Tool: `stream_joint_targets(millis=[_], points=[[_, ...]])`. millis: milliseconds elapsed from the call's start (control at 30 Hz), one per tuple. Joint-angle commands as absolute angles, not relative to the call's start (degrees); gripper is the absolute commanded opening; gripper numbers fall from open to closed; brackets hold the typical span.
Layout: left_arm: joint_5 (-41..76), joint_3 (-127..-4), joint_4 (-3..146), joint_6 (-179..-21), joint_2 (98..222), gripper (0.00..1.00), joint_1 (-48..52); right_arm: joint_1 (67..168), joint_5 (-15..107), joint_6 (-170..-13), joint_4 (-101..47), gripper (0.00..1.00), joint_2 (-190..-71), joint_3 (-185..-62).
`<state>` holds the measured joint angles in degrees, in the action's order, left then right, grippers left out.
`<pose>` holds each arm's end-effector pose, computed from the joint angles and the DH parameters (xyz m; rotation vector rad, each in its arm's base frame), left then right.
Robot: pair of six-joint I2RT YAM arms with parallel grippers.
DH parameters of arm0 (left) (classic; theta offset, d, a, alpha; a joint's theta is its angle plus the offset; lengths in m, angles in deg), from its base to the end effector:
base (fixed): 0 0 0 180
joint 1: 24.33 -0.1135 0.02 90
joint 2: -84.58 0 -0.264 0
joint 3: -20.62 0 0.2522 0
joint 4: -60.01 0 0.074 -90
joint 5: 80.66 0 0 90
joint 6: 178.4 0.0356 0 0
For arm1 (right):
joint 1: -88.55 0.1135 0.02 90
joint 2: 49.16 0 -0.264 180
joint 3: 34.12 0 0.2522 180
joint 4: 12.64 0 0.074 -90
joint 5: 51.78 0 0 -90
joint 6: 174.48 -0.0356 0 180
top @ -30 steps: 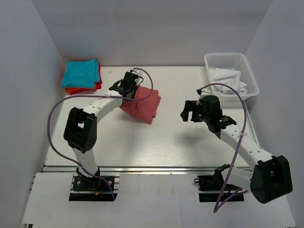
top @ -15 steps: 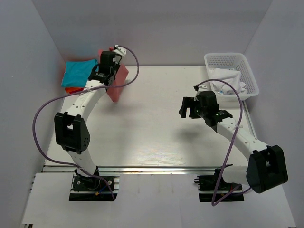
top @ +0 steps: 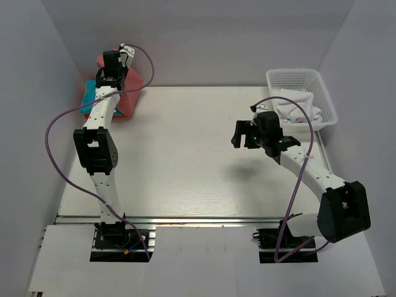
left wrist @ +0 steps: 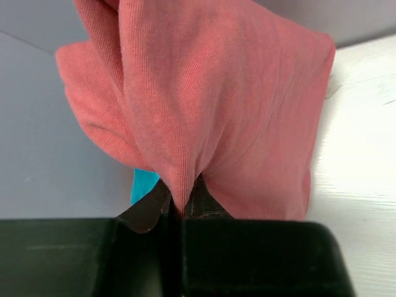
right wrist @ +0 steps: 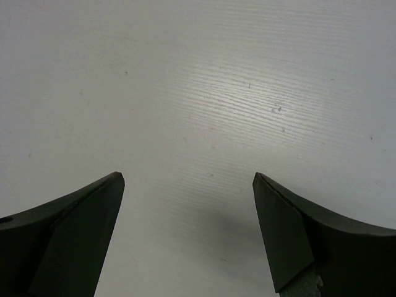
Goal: Fold and stack the t-shirts
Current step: Put the neatly folded tshirt into the corner of the board with the left arm
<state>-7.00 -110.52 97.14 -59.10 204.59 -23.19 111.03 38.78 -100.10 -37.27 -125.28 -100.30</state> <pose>0.4968 0.0001 0.3434 0.3605 2.0249 0.5967 0.2728 0.1132 0.2641 -0.1373 2.1963 0.3875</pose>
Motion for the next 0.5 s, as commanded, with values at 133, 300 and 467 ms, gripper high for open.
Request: stream_joint_targets(millis=[133, 300, 467], points=[[-6.0, -119.0, 95.9, -59.0, 210.0, 0.00, -30.3, 111.3, 37.1, -99.7, -38.7, 0.90, -128.0, -105.8], [-6.6, -120.1, 93.1, -62.0, 213.5, 0.00, -34.1, 111.2, 36.9, -99.9, -39.1, 0.90, -130.4, -107.3], [-7.9, -125.2, 92.2, -65.1, 220.2, 0.00, -37.3, 111.1, 37.3, -100.2, -39.2, 0.90, -132.8, -109.0]])
